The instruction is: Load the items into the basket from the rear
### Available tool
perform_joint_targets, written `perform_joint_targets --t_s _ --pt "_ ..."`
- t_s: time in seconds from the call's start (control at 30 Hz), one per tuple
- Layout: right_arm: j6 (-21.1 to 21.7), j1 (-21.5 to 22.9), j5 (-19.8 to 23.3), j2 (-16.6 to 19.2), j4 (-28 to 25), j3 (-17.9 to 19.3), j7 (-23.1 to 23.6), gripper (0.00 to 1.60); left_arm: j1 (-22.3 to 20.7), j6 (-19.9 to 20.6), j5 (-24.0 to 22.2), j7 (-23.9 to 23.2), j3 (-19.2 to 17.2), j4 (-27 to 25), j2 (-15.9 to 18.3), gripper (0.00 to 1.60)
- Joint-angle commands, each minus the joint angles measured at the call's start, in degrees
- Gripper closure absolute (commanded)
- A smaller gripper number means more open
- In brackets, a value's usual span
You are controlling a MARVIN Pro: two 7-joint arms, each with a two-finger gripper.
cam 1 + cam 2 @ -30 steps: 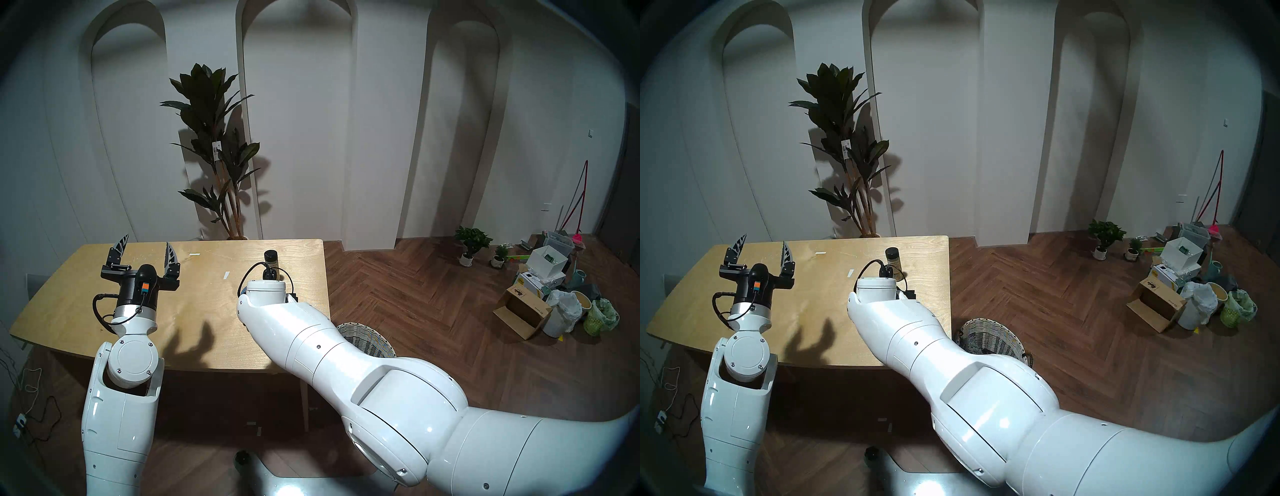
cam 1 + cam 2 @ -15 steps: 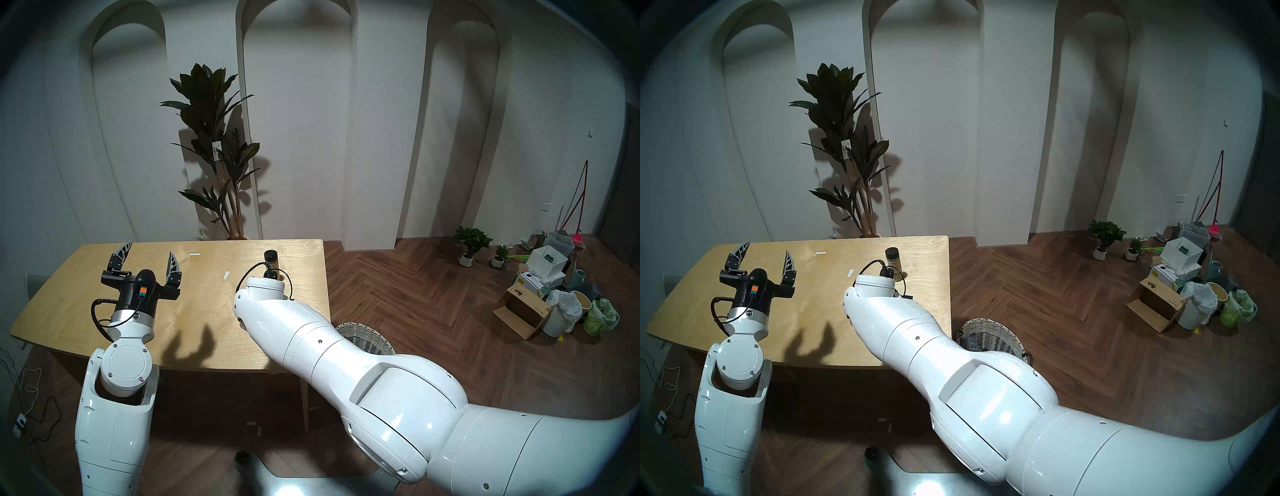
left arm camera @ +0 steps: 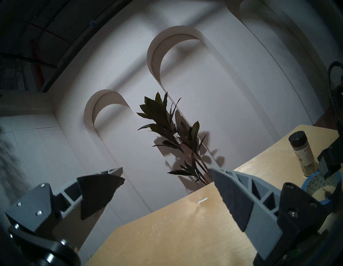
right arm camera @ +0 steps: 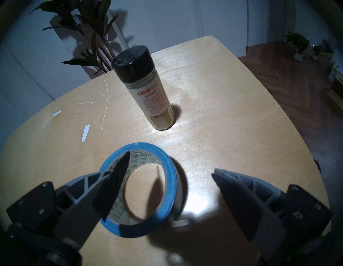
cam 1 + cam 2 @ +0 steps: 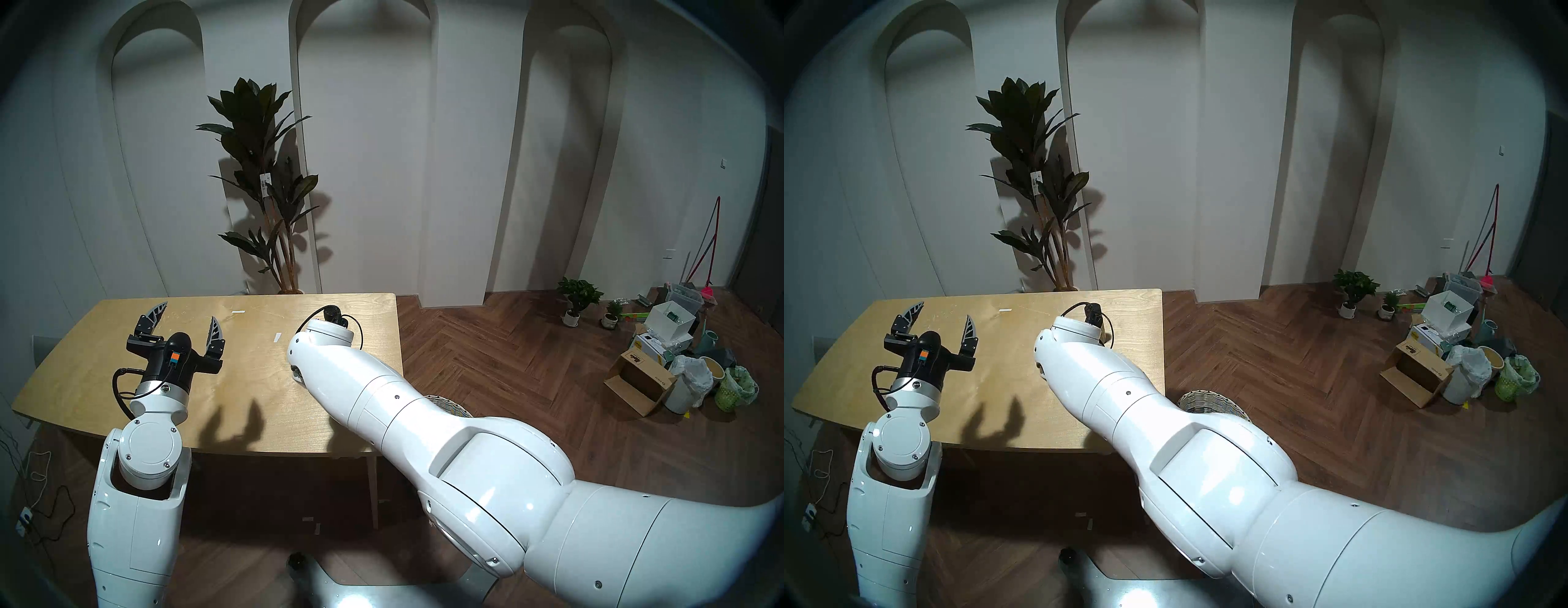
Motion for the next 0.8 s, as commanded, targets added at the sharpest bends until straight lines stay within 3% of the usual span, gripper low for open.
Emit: perform_joint_targets --t_s 0.0,0.77 --pt "-2.41 1.43 1.83 -0.81 1.11 -1.03 -0.01 0.0 -0.83 0.92 -0.21 -0.86 0.38 -1.49 0.44 0.0" --pt "-7.05 1.37 6.42 -0.81 4.77 -5.79 1.3 0.0 -0.57 5.14 -1.93 -3.54 0.07 -1.16 0.58 0.0"
